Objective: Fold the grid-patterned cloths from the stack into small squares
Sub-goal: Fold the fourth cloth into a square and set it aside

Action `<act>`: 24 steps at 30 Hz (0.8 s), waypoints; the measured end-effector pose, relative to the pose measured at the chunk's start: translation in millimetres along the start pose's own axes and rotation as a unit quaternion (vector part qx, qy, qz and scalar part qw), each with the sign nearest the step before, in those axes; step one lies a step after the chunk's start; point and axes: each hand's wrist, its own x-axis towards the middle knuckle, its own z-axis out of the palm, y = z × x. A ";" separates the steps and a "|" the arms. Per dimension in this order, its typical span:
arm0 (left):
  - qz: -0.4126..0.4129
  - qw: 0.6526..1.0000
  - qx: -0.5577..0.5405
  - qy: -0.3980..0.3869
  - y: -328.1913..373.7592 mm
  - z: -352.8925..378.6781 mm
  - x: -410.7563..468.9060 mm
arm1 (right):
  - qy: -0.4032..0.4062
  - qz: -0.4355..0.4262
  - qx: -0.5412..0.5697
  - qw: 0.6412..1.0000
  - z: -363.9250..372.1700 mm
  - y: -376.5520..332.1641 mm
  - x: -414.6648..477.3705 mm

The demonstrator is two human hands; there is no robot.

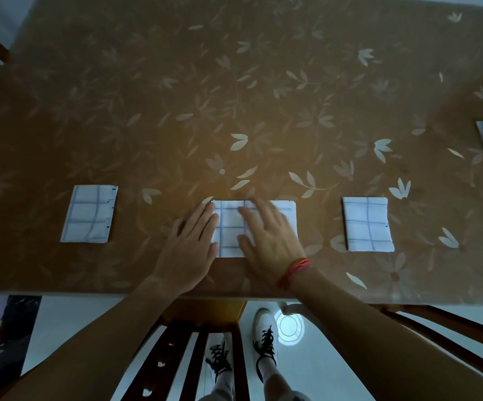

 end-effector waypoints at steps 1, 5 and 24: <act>0.008 1.000 0.002 0.001 -1.7 1.2 0.6 | -0.021 -0.029 -0.021 0.999 9.8 -8.2 2.9; 0.037 0.999 0.021 -0.015 -8.3 6.4 -0.4 | -0.080 -0.058 -0.051 0.994 39.6 -17.4 12.7; 0.021 0.999 0.027 -0.012 -8.0 6.6 -1.7 | -0.155 -0.011 -0.145 0.977 11.6 68.6 -21.4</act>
